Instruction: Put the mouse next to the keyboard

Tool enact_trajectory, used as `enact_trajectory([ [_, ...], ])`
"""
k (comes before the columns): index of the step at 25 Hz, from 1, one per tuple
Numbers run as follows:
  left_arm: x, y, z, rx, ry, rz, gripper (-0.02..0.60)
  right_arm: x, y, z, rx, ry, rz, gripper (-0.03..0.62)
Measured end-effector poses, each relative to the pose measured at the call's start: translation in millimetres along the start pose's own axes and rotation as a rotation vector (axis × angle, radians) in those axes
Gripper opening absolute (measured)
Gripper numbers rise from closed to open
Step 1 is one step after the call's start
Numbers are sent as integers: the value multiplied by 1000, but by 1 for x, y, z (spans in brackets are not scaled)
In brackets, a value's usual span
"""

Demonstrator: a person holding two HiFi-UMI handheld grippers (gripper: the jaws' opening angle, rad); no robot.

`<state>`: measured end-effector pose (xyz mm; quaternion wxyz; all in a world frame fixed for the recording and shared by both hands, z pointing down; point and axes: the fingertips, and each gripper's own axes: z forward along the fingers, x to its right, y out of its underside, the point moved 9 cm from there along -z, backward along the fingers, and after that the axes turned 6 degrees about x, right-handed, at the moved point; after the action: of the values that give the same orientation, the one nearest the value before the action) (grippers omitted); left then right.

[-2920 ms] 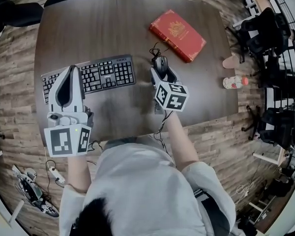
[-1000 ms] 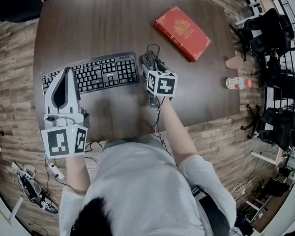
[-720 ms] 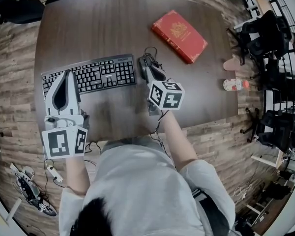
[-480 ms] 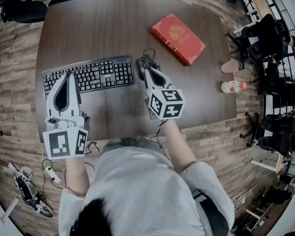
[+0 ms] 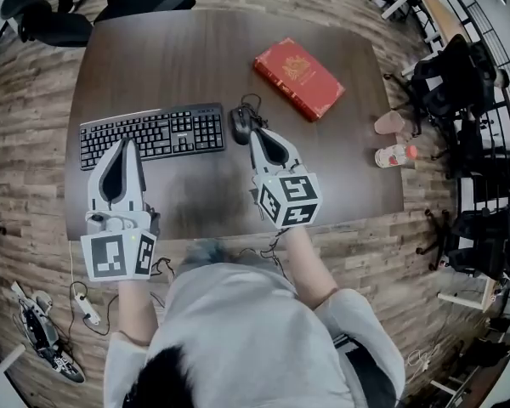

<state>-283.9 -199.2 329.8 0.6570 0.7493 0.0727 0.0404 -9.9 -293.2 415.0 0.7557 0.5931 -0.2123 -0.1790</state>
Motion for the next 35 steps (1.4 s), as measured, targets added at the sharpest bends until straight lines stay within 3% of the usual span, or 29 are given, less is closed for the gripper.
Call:
enact_trajectory([
  [10, 33, -18, -33, 36, -4, 11, 9, -8, -25, -54, 84, -14, -102, 21],
  [35, 113, -55, -105, 114, -11, 40, 10, -16, -74, -182, 284, -47, -156, 22],
])
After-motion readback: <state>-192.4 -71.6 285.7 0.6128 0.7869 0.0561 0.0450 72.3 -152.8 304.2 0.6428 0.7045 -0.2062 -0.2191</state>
